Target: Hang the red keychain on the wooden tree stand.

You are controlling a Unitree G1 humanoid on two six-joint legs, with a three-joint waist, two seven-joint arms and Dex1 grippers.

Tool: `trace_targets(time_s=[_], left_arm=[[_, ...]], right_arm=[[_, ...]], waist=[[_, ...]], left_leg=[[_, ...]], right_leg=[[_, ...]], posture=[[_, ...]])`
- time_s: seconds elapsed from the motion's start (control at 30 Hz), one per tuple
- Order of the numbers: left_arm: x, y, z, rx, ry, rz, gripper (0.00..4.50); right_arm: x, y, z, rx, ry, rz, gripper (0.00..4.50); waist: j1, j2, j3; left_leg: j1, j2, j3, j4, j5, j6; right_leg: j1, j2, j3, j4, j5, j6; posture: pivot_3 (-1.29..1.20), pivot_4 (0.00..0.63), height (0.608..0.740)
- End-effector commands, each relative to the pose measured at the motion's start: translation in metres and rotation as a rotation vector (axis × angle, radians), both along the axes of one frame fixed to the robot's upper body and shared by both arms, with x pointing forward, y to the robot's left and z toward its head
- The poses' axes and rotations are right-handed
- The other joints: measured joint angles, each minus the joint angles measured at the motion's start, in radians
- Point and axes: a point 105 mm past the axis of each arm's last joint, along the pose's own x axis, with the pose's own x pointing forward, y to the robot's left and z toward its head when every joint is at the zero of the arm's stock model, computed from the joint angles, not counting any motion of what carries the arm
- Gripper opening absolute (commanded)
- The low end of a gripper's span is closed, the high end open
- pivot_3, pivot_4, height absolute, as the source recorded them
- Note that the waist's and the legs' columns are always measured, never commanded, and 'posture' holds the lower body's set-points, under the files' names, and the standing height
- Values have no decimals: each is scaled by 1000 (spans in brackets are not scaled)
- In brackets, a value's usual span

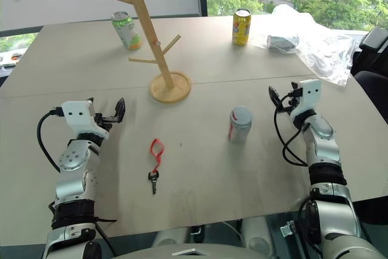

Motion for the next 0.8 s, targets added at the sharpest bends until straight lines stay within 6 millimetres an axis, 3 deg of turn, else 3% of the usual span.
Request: trace_targets(time_s=[0.03,0.7,0.8], left_arm=[[-3,-3,13,3,-54,-30,4490],[-1,-18,15,-29,-75,-122,4490],[-5,-37,23,-24,-114,-242,4490]], right_arm=[[-1,-7,18,-12,-66,-11,4500],[-1,-10,18,-7,-63,-27,4500],[-2,-11,24,4,-86,-16,4500]], waist=[[0,0,0],[0,0,0],[0,0,0]], left_leg=[[0,0,0,0,0,0],[0,0,0,0,0,0],[0,0,0,0,0,0]], right_leg=[[0,0,0,0,0,0],[0,0,0,0,0,0],[0,0,0,0,0,0]], posture=[[0,150,740],[0,150,740],[0,150,740]])
